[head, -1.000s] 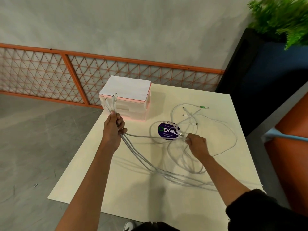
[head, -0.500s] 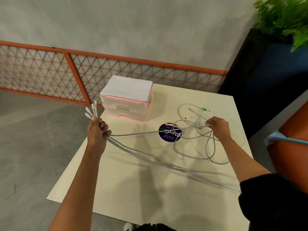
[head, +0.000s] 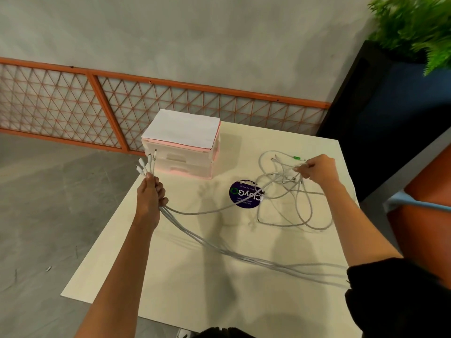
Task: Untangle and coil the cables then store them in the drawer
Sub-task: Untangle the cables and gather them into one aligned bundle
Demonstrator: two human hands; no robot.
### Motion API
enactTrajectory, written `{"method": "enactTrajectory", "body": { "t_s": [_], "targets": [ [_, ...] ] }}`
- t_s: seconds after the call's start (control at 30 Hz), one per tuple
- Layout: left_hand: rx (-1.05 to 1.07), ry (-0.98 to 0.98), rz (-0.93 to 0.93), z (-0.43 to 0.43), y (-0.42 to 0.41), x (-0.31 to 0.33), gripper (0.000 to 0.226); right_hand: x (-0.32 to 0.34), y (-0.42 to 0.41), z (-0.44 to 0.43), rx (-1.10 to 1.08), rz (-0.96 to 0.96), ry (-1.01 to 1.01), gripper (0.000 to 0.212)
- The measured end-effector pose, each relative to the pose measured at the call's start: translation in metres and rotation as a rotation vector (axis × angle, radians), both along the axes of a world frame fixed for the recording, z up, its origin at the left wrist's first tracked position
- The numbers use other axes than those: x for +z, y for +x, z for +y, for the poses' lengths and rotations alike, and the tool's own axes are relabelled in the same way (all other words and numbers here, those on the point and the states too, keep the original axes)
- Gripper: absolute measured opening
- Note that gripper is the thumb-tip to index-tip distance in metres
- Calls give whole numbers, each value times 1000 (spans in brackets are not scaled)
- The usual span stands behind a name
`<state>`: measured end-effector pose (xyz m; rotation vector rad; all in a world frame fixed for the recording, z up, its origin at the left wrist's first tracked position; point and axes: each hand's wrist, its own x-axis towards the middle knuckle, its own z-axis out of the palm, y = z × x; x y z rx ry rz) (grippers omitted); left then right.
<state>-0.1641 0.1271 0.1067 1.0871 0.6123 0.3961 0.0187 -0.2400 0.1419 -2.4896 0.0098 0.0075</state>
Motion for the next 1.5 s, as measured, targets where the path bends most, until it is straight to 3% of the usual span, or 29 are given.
{"method": "enactTrajectory", "body": {
  "t_s": [0.07, 0.13, 0.33, 0.43, 0.57, 0.63, 0.73, 0.87, 1.0, 1.13, 1.3, 1.5],
  "targets": [
    [-10, 23, 3, -1, 1, 1, 41, 11, 5, 1, -13, -14, 115, 10],
    [-7, 31, 0, 0, 0, 1, 41, 26, 8, 6, -85, -146, 194, 16],
    [11, 18, -4, 4, -2, -2, 41, 60, 8, 17, -24, -492, 144, 16],
    [8, 25, 0, 1, -1, -1, 41, 49, 7, 23, -46, -383, 102, 27],
    [-1, 54, 8, -5, 3, 3, 41, 30, -4, 33, 94, -140, 265, 39],
    [-1, 69, 5, -6, 4, 4, 40, 27, -7, 35, 189, -100, 195, 39],
    [-5, 98, 13, -4, 3, 4, 40, 38, -3, 37, 319, -113, -17, 33],
    [-36, 85, 8, -9, 4, 5, 40, 62, 2, 49, 360, -277, -239, 36],
    [-68, 49, -11, -14, 6, 8, 41, 81, -16, 70, 554, -384, -195, 25],
    [-154, 22, 2, -22, 11, 13, 39, 68, -35, 90, 725, -155, -155, 19],
    [-388, 21, 50, -35, 13, 17, 40, 39, -54, 110, 739, -71, -97, 16],
    [-655, -18, 168, -56, 14, 26, 40, 29, -67, 129, 690, -108, -71, 15]
  ]
}}
